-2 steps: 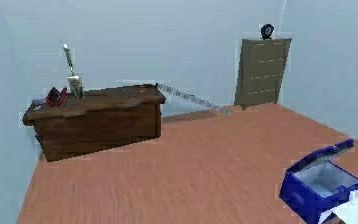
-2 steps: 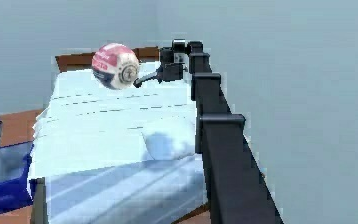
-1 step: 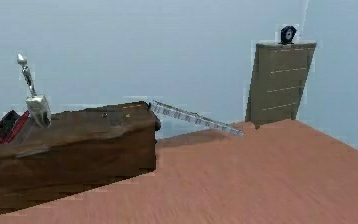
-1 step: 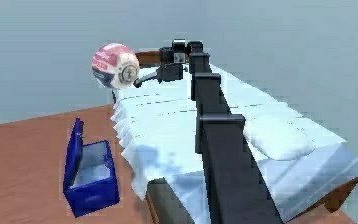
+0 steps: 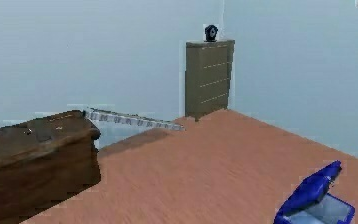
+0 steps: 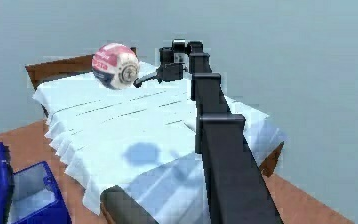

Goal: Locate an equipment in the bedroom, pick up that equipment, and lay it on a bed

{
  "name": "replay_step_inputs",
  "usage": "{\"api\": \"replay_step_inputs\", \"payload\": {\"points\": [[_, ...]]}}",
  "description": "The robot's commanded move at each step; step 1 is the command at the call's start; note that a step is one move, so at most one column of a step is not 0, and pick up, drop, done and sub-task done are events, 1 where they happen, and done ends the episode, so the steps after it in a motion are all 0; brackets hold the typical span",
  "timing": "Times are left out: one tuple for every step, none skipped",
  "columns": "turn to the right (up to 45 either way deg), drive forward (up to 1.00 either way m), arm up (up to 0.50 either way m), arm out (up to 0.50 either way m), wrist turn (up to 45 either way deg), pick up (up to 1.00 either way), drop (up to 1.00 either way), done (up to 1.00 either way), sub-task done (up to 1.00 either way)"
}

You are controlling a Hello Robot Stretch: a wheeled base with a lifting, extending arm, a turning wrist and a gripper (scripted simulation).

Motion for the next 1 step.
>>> {"api": "replay_step_inputs", "payload": {"points": [[0.0, 0.25, 0.0, 0.0, 0.0, 0.0, 0.0, 0.0, 0.0]]}}
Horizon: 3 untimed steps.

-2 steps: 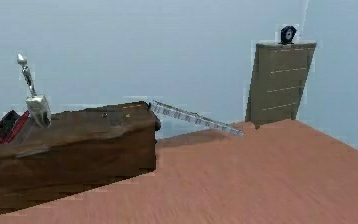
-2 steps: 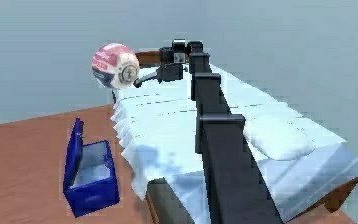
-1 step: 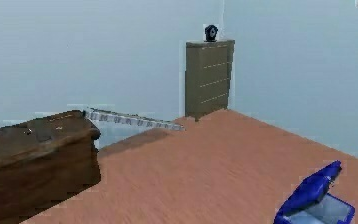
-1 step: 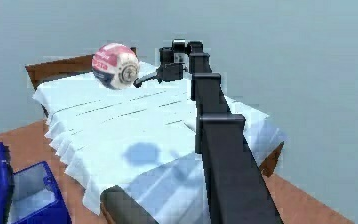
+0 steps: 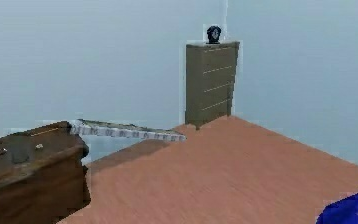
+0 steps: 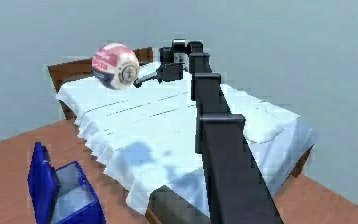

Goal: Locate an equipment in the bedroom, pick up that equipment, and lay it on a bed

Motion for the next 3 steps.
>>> {"api": "replay_step_inputs", "payload": {"points": [[9.0, 0.0, 0.0, 0.0, 0.0, 0.0, 0.0, 0.0, 0.0], [0.0, 0.85, 0.0, 0.0, 0.0, 0.0, 0.0, 0.0, 0.0], [36.0, 0.0, 0.0, 0.0, 0.0, 0.0, 0.0, 0.0, 0.0]]}}
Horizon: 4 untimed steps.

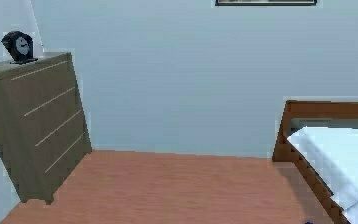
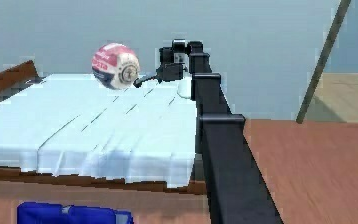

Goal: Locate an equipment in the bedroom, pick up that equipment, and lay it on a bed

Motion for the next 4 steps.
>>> {"api": "replay_step_inputs", "payload": {"points": [[3.0, 0.0, 0.0, 0.0, 0.0, 0.0, 0.0, 0.0, 0.0], [0.0, 0.9, 0.0, 0.0, 0.0, 0.0, 0.0, 0.0, 0.0], [33.0, 0.0, 0.0, 0.0, 0.0, 0.0, 0.0, 0.0, 0.0], [0.0, 0.35, 0.0, 0.0, 0.0, 0.0, 0.0, 0.0, 0.0]]}}
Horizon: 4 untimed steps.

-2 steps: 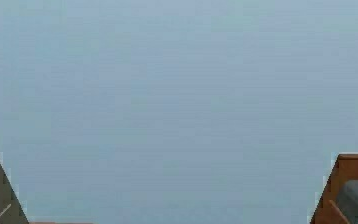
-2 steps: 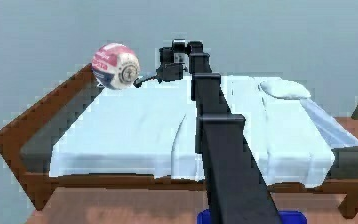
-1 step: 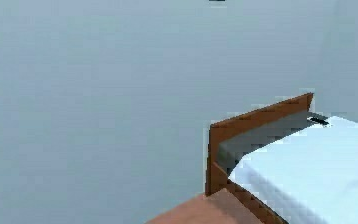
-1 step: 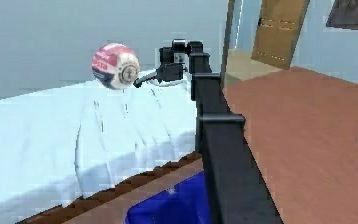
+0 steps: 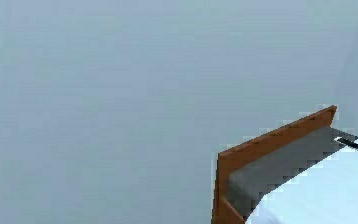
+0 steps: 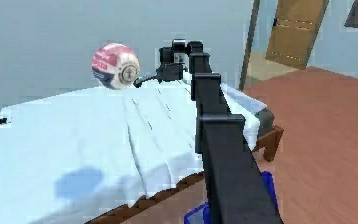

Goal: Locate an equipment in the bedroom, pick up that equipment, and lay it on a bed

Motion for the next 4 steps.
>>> {"api": "replay_step_inputs", "payload": {"points": [[45.0, 0.0, 0.0, 0.0, 0.0, 0.0, 0.0, 0.0, 0.0], [6.0, 0.0, 0.0, 0.0, 0.0, 0.0, 0.0, 0.0, 0.0], [0.0, 0.45, 0.0, 0.0, 0.0, 0.0, 0.0, 0.0, 0.0], [-45.0, 0.0, 0.0, 0.0, 0.0, 0.0, 0.0, 0.0, 0.0]]}}
